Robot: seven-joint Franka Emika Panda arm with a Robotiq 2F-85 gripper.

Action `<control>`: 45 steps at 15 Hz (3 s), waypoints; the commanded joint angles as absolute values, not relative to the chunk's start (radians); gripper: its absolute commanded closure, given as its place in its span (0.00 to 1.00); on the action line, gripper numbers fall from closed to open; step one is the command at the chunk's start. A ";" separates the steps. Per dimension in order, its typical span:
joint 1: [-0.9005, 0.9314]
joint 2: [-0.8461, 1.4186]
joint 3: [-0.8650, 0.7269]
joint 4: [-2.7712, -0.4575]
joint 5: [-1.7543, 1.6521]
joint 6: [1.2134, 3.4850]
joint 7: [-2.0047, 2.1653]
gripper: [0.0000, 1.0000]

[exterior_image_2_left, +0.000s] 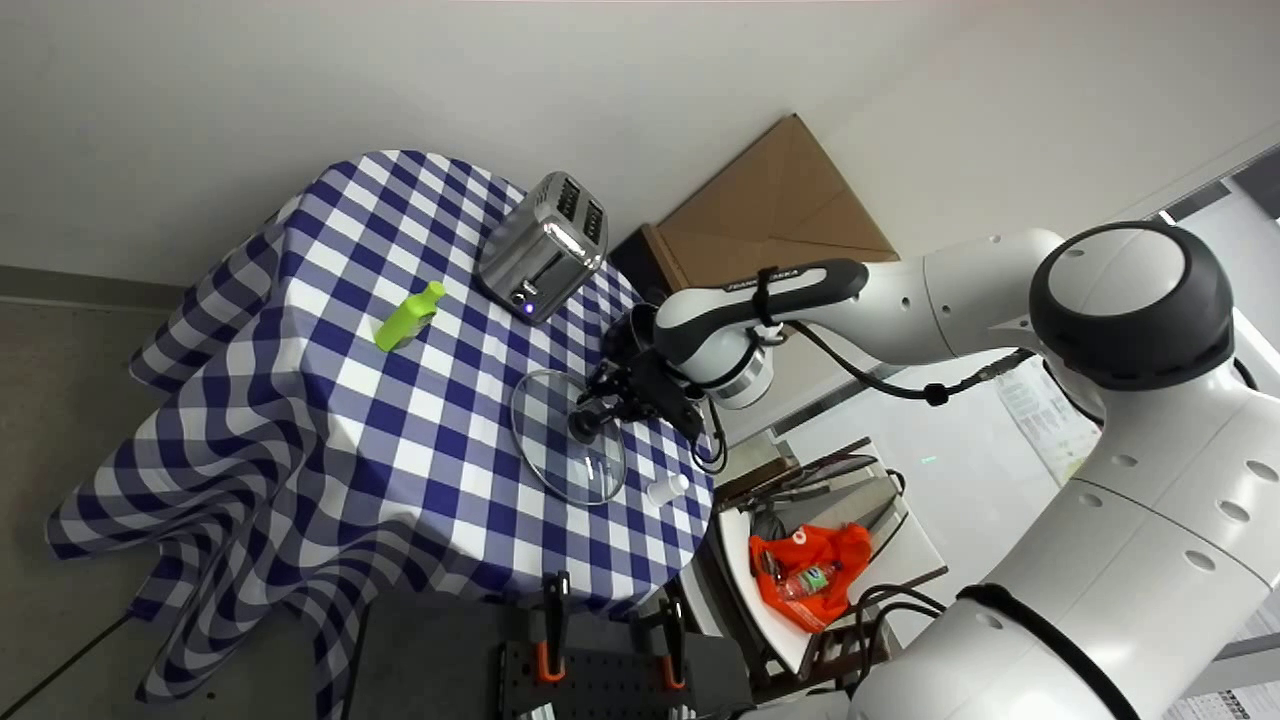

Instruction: Put the glass lid on the black pot.

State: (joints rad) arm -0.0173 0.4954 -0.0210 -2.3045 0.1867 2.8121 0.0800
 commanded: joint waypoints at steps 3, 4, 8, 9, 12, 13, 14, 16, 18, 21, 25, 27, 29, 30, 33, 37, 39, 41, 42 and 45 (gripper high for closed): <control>-0.005 0.470 -0.009 -2.320 0.167 2.772 0.099 0.08; -0.001 0.470 -0.009 -2.320 0.166 2.765 0.101 0.02; 0.018 0.469 -0.024 -2.316 0.150 2.718 0.117 0.28; 0.026 0.470 -0.031 -2.314 0.142 2.703 0.126 0.32; 0.038 0.467 -0.052 -2.312 0.107 2.673 0.150 0.55; 0.041 0.465 -0.056 -2.311 0.097 2.667 0.156 0.64; 0.042 0.462 -0.059 -2.311 0.087 2.663 0.160 0.71; 0.045 0.453 -0.059 -2.315 0.073 2.651 0.169 0.75; 0.043 0.435 -0.053 -2.317 0.070 2.630 0.168 0.75; 0.034 0.377 -0.040 -2.314 0.082 2.560 0.156 0.75; 0.027 0.255 -0.048 -2.292 0.070 2.449 0.160 0.75; 0.013 0.200 -0.053 -2.261 0.073 2.380 0.156 0.75; -0.006 0.156 -0.055 -2.226 0.085 2.320 0.146 0.75; -0.014 0.138 -0.058 -2.206 0.085 2.295 0.146 0.75; -0.048 0.108 -0.073 -2.133 0.091 2.240 0.140 0.75; -0.102 0.150 -0.112 -1.988 0.088 2.192 0.135 0.75; -0.131 0.194 -0.133 -1.907 0.095 2.174 0.122 0.75; -0.158 0.252 -0.149 -1.824 0.100 2.168 0.108 0.75; -0.171 0.289 -0.155 -1.781 0.100 2.175 0.102 0.75; -0.203 0.394 -0.153 -1.661 0.122 2.181 0.081 0.75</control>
State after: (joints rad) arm -0.1810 0.2776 -0.1545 -1.8261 0.0910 2.2177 0.1124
